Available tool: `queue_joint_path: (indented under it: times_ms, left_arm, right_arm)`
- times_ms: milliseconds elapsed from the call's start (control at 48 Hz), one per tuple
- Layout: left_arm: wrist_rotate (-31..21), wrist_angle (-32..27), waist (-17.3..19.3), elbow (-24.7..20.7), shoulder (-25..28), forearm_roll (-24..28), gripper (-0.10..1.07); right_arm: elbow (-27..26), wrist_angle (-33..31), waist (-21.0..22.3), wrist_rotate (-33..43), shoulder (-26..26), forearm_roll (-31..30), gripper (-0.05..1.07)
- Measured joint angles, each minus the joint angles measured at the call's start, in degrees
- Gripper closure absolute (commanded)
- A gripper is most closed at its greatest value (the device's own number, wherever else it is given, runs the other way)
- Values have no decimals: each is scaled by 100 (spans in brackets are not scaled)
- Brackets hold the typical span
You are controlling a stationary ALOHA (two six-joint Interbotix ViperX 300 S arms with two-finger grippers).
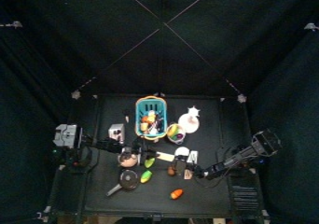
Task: Grab cleaver with other hand
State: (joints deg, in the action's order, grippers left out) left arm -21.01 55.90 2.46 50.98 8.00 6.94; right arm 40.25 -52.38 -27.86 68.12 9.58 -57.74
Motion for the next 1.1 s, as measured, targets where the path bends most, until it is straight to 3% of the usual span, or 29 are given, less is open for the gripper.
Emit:
queue_joint_path:
  times_ms: [292, 708, 1104]
  left_arm:
    - [-44, 0, -9, 0, 62, 123, 58]
    - [0, 0, -18, 0, 62, 149, 58]
    - [378, 9, -18, 0, 70, 536, 59]
  right_arm:
    - [0, 439, 18, 0, 9, 141, 54]
    - [211, 1591, 229, 44, 316, 545, 13]
    - [993, 2716, 729, 44, 1318, 1318, 12]
